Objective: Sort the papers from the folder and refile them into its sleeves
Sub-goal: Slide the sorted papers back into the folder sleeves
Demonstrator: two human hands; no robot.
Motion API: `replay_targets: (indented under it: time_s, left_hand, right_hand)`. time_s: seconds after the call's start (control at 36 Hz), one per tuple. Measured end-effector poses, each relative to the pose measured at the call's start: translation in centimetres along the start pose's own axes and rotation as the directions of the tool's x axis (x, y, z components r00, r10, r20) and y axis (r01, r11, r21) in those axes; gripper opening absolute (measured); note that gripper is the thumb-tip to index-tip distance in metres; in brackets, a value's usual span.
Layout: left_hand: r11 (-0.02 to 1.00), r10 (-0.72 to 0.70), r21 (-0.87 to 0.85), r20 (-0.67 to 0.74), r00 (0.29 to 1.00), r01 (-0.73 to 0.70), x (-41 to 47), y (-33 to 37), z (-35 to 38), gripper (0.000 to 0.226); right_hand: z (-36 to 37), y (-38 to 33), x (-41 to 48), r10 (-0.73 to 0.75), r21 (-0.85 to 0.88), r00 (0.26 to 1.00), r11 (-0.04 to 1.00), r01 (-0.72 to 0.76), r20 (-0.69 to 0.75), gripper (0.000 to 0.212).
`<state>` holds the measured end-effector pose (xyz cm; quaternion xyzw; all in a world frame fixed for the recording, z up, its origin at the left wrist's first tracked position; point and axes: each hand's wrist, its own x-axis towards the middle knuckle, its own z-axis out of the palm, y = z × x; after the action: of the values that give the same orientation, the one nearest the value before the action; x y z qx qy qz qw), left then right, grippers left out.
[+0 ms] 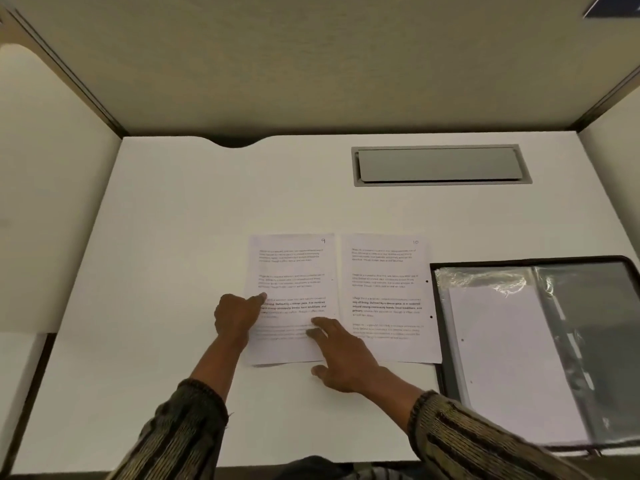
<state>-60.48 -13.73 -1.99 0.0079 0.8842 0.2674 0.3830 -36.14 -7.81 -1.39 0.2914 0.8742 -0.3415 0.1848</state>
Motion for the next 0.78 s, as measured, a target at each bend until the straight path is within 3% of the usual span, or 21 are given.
replay_targets:
  time_s: [0.11,0.22,0.33,0.42,0.47,0.58,0.72,0.78]
  left_hand:
    - [0.999,-0.024,-0.024,0.042,0.999,0.025,1.2,-0.4,-0.6,0.065]
    - [0.999,0.039,-0.016,0.048,0.998,-0.038,0.0,0.2,-1.6,0.041]
    - [0.966,0.176,-0.212,0.121,0.977,-0.148,-3.5,1.9,-2.9,0.034]
    - [0.898,0.251,-0.417,0.226,0.941,-0.139,-6.1,3.0,-4.1,0.028]
    - [0.835,0.259,-0.550,0.346,0.902,-0.029,-7.7,3.4,-4.9,0.029]
    - [0.702,0.238,-0.662,0.566,0.789,0.264,-11.4,4.6,-5.2,0.033]
    - [0.658,0.301,-0.666,0.661,0.687,0.352,-15.7,5.7,-3.3,0.031]
    - [0.674,0.329,-0.647,0.695,0.639,0.356,-16.9,5.4,-2.0,0.047]
  right_hand:
    - [-0.4,0.3,0.0,0.002,0.032,1.000,0.999,-0.001,-0.006,0.075]
    - [-0.3,0.3,0.3,0.021,0.090,0.999,0.996,-0.018,-0.035,0.072]
    - [-0.3,0.6,0.6,0.136,0.425,0.983,0.903,-0.070,-0.126,0.066]
    - [-1.0,1.0,0.2,0.257,0.592,0.930,0.804,-0.054,-0.264,0.058]
    - [-2.1,1.3,-0.4,0.354,0.709,0.889,0.703,-0.048,-0.291,0.053]
    - [-3.9,2.3,-1.9,0.468,0.922,0.871,0.385,-0.050,-0.148,0.063]
    - [-5.5,3.6,-4.3,0.367,0.995,0.930,0.084,-0.060,0.025,0.067]
    - [-5.7,4.2,-5.4,0.305,0.997,0.949,-0.026,-0.070,0.075,0.064]
